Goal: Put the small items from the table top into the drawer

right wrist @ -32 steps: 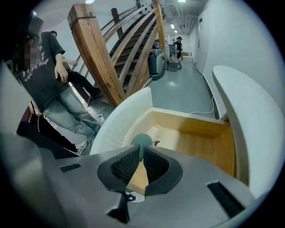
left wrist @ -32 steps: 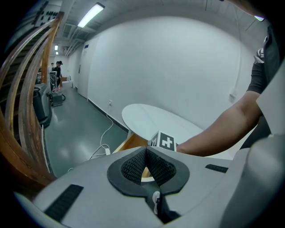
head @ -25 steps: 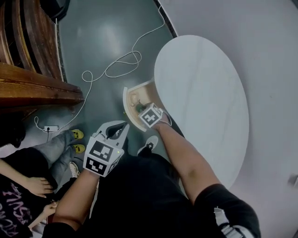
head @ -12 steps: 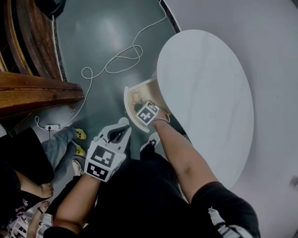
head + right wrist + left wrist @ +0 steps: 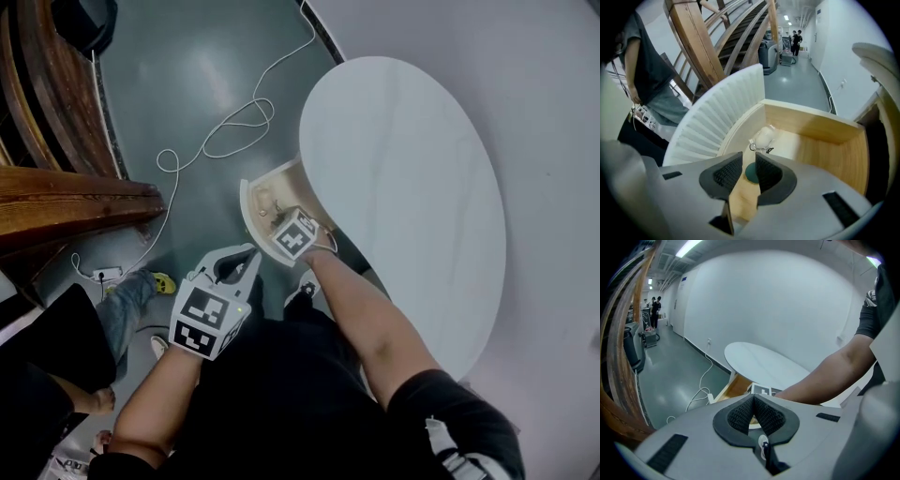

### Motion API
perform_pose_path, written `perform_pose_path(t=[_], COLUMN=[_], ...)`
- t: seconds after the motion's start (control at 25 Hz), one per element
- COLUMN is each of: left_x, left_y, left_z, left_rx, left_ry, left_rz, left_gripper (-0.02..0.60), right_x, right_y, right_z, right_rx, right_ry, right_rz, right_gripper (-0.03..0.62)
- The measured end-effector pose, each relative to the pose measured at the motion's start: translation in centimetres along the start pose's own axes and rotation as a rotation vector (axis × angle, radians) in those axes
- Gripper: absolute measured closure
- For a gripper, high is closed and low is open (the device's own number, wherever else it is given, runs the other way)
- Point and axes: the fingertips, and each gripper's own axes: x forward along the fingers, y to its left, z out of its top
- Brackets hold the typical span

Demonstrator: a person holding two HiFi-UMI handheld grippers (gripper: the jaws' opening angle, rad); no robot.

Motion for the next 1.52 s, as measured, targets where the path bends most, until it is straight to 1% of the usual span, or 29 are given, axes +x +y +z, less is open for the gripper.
perform_pose_path(t=[0.2, 0.4, 0.56, 0.76, 1.0, 1.2, 1.36, 1.52], left_x=[0.2, 0.3, 0.5, 0.8, 0.7, 0.5, 0.5, 0.6], left_y=[-0.5, -1.6, -3.2, -5.5, -8.6, -11.0, -12.9, -14.2], left_z=[1.6, 2.9, 4.2, 6.4, 8.6, 10.3, 11.2, 11.6], left_rx=[0.026, 0.052, 0.085, 0.131, 0.19, 0.238, 0.274, 0.305], left_ry=[-0.021, -0.043, -0.063, -0.095, -0.134, -0.162, -0.179, -0.184], left_rz=[-0.007, -0.017, -0.035, -0.057, -0.094, -0.121, -0.135, -0.15], left_gripper=[0.566, 0.566, 0.566, 0.566, 0.566, 0.566, 0.566, 0.566], right_x=[-4.3, -9.6, -16.0, -24.5, -33.1, -37.8, -40.2, -41.5], right_y=[0.0, 0.9, 1.3, 1.7, 2.6, 2.8, 3.0, 3.2], right_z=[1.5, 2.3, 2.8, 2.6, 0.5, -1.9, -3.8, -5.2], right_rx=[0.072, 0.15, 0.231, 0.318, 0.4, 0.444, 0.454, 0.481], right_ry=[-0.115, -0.225, -0.365, -0.541, -0.722, -0.805, -0.831, -0.858], right_rz=[-0.029, -0.037, -0.054, -0.098, -0.169, -0.234, -0.291, -0.326], right_gripper=[0.525, 0.546, 0.562, 0.58, 0.583, 0.585, 0.585, 0.585])
